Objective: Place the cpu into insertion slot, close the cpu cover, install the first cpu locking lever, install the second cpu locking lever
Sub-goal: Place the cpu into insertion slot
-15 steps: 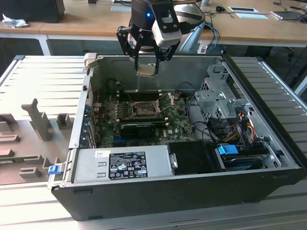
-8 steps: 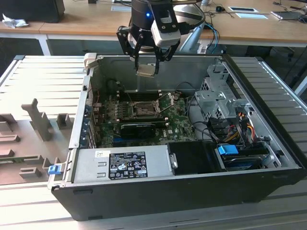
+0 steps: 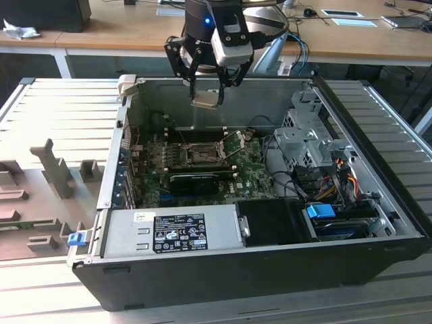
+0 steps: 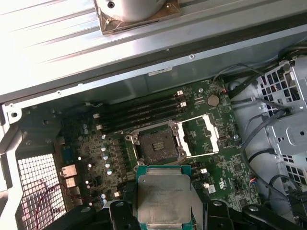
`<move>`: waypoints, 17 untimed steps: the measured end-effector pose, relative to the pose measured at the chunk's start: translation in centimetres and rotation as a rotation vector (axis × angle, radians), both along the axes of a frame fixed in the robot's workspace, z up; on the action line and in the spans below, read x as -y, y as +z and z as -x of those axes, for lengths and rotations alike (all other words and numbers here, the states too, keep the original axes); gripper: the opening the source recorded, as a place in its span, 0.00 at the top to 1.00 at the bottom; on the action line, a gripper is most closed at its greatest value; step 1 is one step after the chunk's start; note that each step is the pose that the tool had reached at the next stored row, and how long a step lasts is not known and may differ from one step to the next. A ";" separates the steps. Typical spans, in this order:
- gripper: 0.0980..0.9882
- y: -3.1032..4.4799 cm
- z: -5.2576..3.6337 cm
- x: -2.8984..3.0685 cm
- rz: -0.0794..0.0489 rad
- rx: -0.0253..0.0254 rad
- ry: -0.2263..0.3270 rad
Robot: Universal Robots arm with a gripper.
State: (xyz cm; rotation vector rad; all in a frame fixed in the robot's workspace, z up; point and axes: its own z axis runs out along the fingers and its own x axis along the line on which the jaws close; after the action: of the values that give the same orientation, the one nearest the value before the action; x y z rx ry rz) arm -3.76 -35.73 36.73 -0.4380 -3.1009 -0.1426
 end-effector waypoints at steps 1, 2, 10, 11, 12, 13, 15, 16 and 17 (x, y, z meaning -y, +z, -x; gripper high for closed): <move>0.51 0.00 0.00 0.00 0.000 -0.0001 -0.004; 0.51 0.00 0.00 0.00 0.000 0.0000 -0.007; 0.51 0.00 0.00 0.00 0.000 0.0000 -0.038; 0.51 0.00 0.00 0.00 0.000 0.0000 -0.041; 0.51 0.00 0.00 0.00 0.000 0.0000 -0.045; 0.51 0.00 0.00 0.00 0.000 0.0000 -0.048; 0.51 -0.01 0.00 0.00 0.000 0.0000 -0.057; 0.51 0.00 0.00 0.00 0.000 0.0000 -0.060; 0.51 -0.01 0.00 0.00 0.000 0.0000 -0.063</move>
State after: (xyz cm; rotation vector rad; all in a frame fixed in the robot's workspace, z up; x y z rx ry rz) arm -3.76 -35.73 36.73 -0.5362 -3.0883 -0.1431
